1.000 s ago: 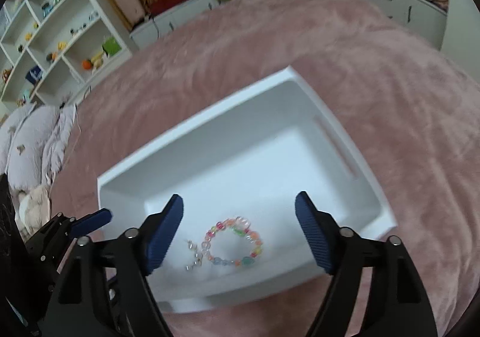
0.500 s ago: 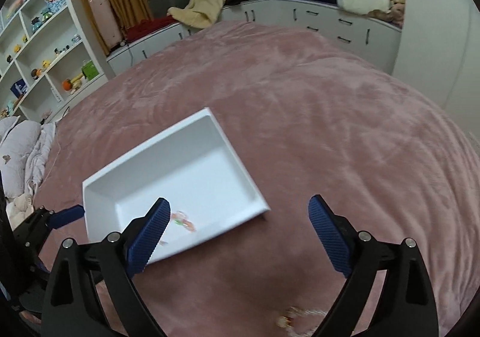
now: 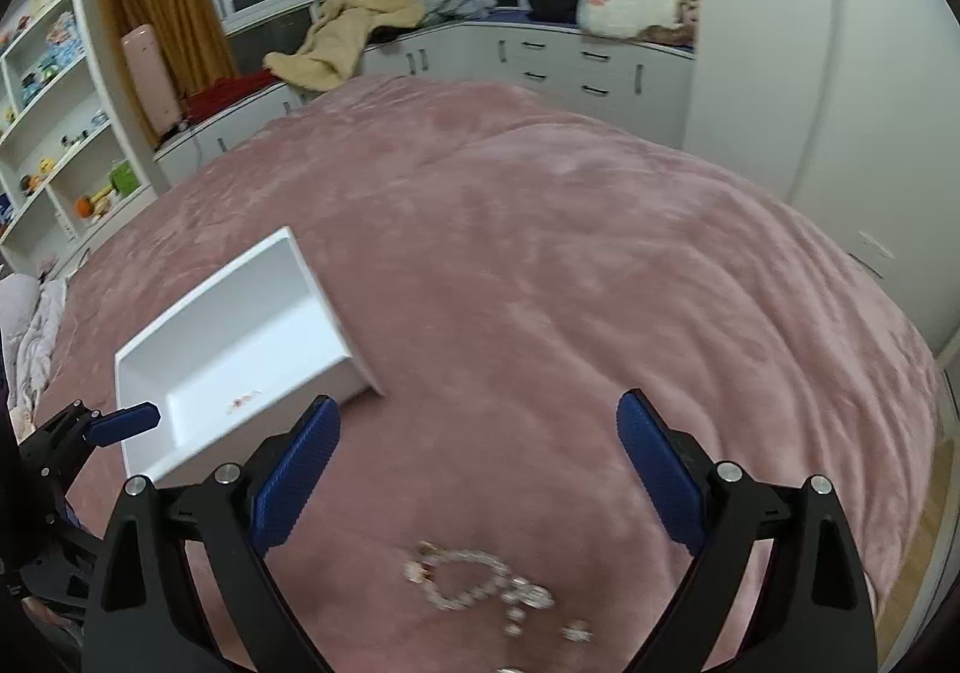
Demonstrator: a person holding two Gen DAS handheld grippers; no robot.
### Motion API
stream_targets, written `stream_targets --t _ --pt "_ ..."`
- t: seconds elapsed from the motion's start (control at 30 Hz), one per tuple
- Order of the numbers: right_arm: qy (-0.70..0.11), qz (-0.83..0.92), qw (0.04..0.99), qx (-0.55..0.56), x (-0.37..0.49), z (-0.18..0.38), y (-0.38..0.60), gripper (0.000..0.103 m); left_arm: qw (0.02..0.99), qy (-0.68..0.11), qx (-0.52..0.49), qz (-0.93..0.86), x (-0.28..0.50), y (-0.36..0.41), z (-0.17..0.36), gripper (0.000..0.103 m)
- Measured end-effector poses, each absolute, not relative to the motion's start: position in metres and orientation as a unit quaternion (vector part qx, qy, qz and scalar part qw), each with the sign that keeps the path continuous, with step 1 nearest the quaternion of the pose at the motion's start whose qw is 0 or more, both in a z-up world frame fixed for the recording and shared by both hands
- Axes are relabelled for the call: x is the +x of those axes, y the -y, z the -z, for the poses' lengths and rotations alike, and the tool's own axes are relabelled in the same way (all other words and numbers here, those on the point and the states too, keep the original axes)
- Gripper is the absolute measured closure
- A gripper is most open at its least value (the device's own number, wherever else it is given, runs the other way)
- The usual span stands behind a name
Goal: Organize jewelry
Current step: 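Move both open grippers back toward the remaining jewelry on the bed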
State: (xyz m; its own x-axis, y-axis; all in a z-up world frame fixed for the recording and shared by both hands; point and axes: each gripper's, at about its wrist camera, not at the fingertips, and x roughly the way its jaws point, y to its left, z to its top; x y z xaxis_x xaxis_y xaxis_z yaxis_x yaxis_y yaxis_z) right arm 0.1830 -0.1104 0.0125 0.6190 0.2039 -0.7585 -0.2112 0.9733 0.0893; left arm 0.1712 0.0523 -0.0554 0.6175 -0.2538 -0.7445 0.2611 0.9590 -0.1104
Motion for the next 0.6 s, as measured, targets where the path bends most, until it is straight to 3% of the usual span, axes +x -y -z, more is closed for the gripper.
stream_targets --t 0.6 --pt "-0.423 -0.079 0.903 0.005 0.123 0.016 0.197 0.011 0.869 -0.452 0.013 0.199 0.191 0.036 0.116 0.01"
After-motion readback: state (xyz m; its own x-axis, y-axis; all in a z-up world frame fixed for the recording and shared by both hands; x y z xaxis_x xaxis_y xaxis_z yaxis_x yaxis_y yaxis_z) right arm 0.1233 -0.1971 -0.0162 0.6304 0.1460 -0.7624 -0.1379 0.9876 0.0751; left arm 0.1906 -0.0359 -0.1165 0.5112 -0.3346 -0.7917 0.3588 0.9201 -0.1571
